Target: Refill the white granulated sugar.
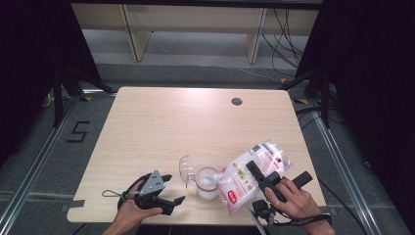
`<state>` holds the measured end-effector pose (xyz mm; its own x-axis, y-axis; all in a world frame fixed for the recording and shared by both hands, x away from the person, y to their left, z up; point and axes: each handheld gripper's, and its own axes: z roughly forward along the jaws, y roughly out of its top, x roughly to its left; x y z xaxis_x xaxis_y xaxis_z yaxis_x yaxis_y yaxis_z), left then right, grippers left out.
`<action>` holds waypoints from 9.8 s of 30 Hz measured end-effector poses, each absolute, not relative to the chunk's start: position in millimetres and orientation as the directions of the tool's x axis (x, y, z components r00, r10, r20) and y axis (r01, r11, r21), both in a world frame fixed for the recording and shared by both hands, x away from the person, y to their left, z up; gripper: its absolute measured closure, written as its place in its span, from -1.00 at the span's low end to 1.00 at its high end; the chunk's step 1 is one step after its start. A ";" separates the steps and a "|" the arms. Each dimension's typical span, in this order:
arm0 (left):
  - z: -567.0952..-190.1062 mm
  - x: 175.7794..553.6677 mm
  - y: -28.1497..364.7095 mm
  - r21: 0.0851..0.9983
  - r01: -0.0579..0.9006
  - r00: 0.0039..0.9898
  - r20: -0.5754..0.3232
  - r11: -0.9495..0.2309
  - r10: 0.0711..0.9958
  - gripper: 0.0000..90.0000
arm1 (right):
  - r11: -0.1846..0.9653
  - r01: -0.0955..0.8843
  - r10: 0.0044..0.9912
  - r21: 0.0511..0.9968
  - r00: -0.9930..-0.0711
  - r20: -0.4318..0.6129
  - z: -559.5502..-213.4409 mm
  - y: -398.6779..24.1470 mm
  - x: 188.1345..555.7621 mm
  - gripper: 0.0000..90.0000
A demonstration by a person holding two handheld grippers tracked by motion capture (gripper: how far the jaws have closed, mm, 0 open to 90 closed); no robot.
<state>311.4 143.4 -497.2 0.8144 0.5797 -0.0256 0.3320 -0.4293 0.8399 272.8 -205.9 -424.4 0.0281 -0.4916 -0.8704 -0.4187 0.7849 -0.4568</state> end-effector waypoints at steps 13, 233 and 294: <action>-497.2 310.1 142.3 0.853 0.337 0.809 -0.046 -0.399 0.586 -0.66 | 0.785 -0.413 -0.497 -0.462 0.024 -0.867 -425.1 -205.3 272.2 0.58; -495.6 310.2 143.1 0.852 0.336 0.809 -0.043 -0.401 0.586 -0.66 | 0.552 -0.173 0.503 0.816 -0.711 -0.492 -467.1 -259.4 343.3 0.72; -496.2 311.3 144.7 0.854 0.345 0.798 -0.049 -0.389 0.600 -0.66 | 0.233 0.174 0.748 0.957 -0.661 -0.062 -484.0 -298.8 344.1 0.47</action>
